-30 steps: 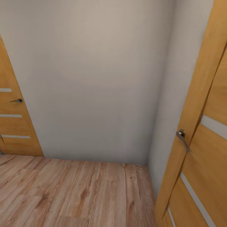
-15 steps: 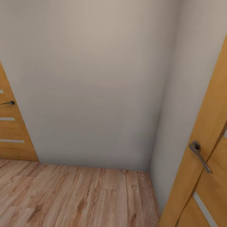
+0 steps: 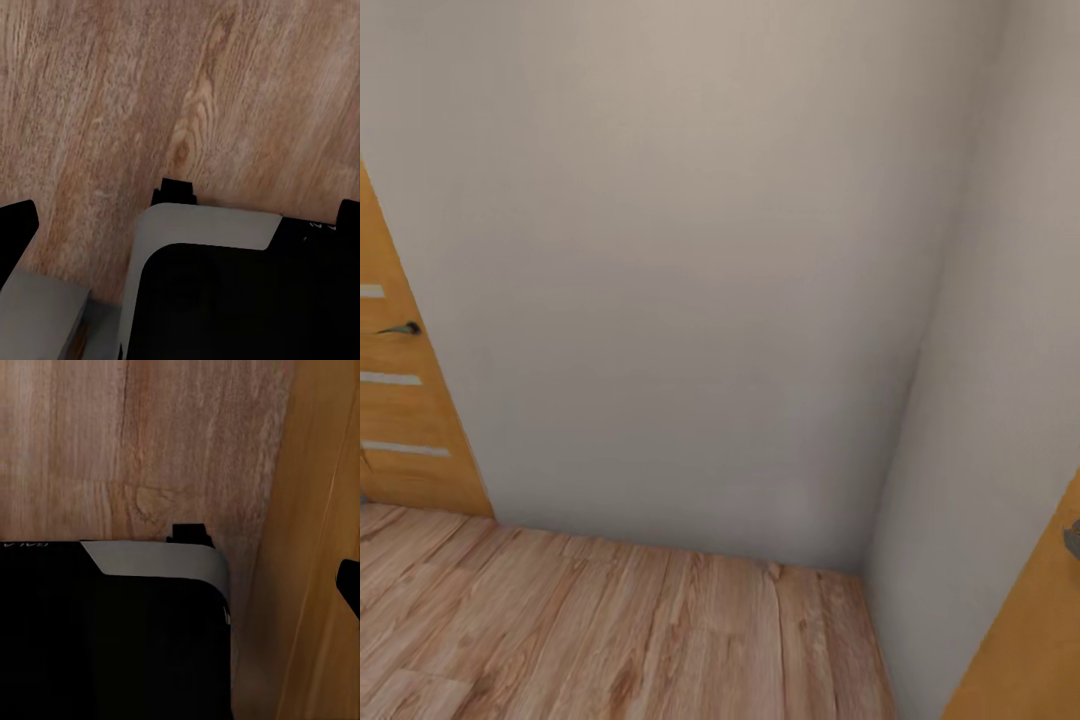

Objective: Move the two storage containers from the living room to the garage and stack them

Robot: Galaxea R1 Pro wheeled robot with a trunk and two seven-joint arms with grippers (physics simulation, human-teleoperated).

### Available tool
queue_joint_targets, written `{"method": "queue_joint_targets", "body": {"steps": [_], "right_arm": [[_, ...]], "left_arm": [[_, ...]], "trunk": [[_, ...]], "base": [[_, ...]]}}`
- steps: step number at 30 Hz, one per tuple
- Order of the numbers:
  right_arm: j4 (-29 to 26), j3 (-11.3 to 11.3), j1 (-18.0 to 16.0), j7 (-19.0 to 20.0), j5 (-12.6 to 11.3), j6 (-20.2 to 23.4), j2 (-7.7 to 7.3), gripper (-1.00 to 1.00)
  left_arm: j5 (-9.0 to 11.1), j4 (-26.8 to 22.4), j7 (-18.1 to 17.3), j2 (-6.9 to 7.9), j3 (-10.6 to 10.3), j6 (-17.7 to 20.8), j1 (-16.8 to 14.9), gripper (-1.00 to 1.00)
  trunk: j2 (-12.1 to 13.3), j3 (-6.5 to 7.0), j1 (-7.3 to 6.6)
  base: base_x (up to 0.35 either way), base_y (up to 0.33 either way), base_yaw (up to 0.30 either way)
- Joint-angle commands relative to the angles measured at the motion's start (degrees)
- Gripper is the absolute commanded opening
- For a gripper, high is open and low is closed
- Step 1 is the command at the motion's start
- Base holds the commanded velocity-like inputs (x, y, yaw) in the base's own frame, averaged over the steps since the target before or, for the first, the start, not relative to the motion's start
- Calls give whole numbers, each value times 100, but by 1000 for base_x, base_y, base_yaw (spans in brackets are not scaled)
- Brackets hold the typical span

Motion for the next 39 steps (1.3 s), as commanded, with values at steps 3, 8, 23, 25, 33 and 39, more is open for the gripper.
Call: {"method": "queue_joint_targets", "body": {"steps": [3, 8, 23, 25, 33, 39], "right_arm": [[12, 45, -6, -6, -43, -29, 5, 100], [16, 45, -6, -6, -43, -29, 5, 100], [16, 46, -8, -6, -43, -29, 5, 100], [18, 45, -7, -6, -43, -29, 5, 100], [16, 45, -8, -6, -43, -29, 5, 100], [14, 46, -7, -6, -43, -68, 5, 100]], "left_arm": [[57, 0, -23, 1, -11, 9, -4, 100], [58, 0, -23, 1, -11, 8, -4, 100], [84, 0, -23, 1, -11, 2, -4, 100], [85, 0, -23, 1, -11, 2, -4, 100], [85, 0, -23, 1, -11, 2, -4, 100], [85, 0, -23, 1, -11, 3, -4, 100]], "trunk": [[-3, -7, 3], [-3, -7, 3], [-3, -7, 3], [-3, -7, 3], [-3, -7, 3], [-3, -7, 3]], "base": [[320, 0, 269], [309, 0, 270], [169, 0, 271], [3, 0, 271], [1, 0, 271], [0, 0, 271]]}}
